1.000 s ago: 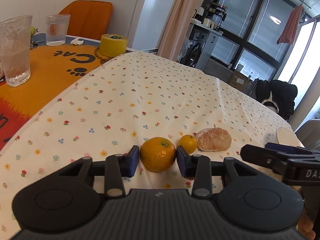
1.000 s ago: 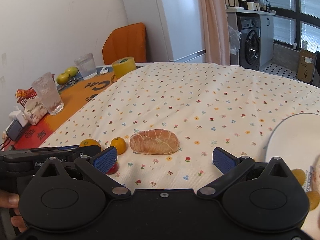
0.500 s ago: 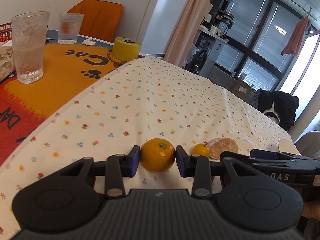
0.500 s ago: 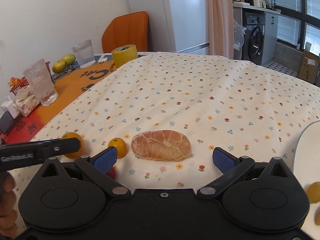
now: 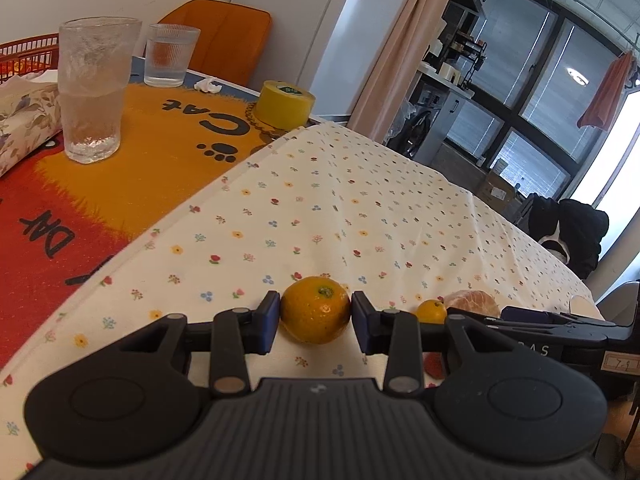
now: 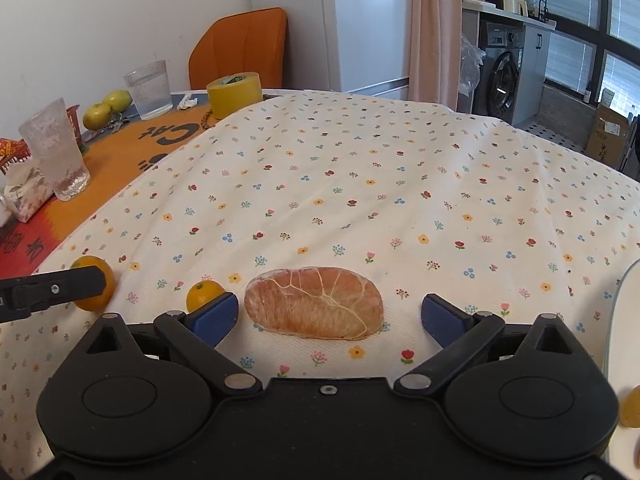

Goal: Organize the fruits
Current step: 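Grasp the second pomelo segment with the right tool while the left tool holds the mandarin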

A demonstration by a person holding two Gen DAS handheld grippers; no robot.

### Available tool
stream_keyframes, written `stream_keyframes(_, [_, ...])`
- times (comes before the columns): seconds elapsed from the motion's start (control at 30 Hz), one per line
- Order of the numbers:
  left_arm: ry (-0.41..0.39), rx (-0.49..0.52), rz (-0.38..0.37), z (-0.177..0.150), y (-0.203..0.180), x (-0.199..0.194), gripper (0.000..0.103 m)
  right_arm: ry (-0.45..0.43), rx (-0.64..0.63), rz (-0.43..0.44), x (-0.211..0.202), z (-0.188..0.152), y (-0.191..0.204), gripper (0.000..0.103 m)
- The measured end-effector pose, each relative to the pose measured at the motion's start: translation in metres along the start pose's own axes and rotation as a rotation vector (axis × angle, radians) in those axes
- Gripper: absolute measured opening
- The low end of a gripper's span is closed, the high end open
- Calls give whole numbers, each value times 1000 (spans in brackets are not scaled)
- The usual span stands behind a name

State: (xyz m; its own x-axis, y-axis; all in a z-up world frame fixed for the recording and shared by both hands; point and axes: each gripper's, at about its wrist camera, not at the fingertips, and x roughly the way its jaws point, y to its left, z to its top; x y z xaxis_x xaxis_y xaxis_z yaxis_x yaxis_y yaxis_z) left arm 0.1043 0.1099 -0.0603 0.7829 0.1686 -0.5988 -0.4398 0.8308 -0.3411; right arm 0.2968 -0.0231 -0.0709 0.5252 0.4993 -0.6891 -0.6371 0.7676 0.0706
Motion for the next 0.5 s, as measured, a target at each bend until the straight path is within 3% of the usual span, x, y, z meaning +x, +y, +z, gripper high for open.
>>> stream_keyframes(0.13, [-1, -4, 1, 0, 1, -2, 37, 11, -35, -29, 3, -1, 8, 100])
stream_keyframes(0.23, [-4, -5, -1, 0, 2, -3, 37, 14, -42, -56, 3, -1, 11, 95])
stream_keyframes(0.4, [-16, -8, -11, -1, 1, -11, 37, 10, -52, -54, 0, 4, 12, 69])
stream_keyframes(0.5, [-22, -3, -17, -1, -1, -17, 37, 18, -47, -49, -3, 4, 11, 67])
